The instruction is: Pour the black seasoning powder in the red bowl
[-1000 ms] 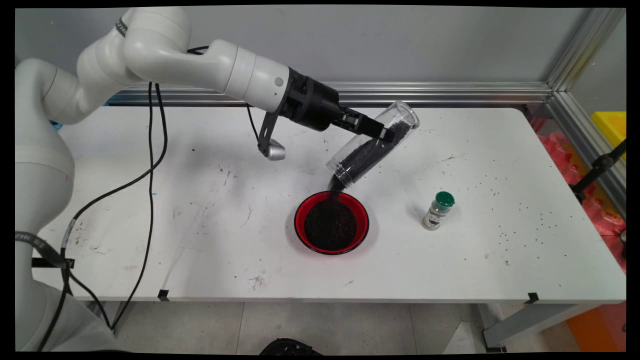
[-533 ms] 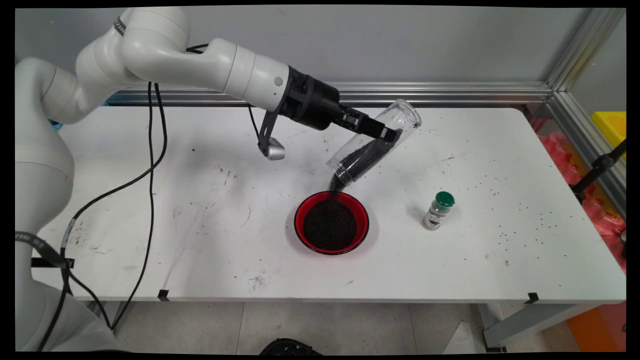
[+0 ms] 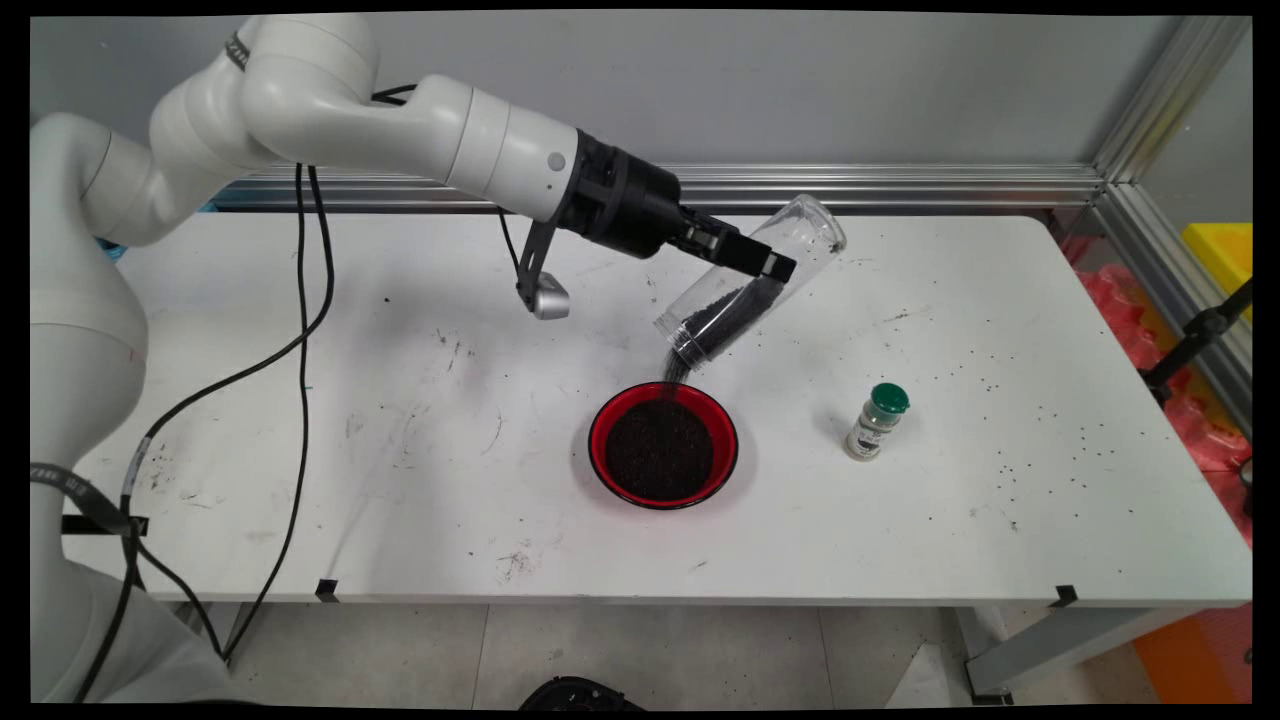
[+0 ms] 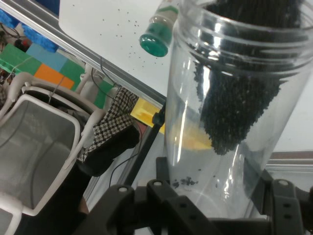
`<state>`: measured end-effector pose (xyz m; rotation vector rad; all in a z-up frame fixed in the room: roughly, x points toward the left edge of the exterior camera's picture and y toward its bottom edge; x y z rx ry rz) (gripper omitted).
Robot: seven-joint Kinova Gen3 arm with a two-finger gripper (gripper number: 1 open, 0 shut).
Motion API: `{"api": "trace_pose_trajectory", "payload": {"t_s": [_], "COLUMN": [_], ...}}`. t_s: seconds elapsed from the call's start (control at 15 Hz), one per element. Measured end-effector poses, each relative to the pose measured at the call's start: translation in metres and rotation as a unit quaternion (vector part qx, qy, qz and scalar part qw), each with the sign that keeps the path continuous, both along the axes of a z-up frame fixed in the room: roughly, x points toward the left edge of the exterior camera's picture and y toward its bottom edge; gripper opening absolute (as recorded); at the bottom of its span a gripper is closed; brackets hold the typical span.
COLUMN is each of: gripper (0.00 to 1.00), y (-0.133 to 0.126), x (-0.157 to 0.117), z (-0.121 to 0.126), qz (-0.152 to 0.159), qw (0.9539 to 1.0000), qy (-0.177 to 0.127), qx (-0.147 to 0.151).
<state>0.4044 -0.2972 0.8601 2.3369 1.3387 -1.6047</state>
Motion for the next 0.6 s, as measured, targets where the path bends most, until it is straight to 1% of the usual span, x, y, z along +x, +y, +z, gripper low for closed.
{"api": "trace_pose_trajectory", "payload": {"t_s": [0.6], "gripper": [0.0], "y": [0.0008], "x": [-0.0008], "z": [0.0016], "qz": [-0.006], "qw": [0.9999], "qy": [-0.002], "qx": [-0.01]}}
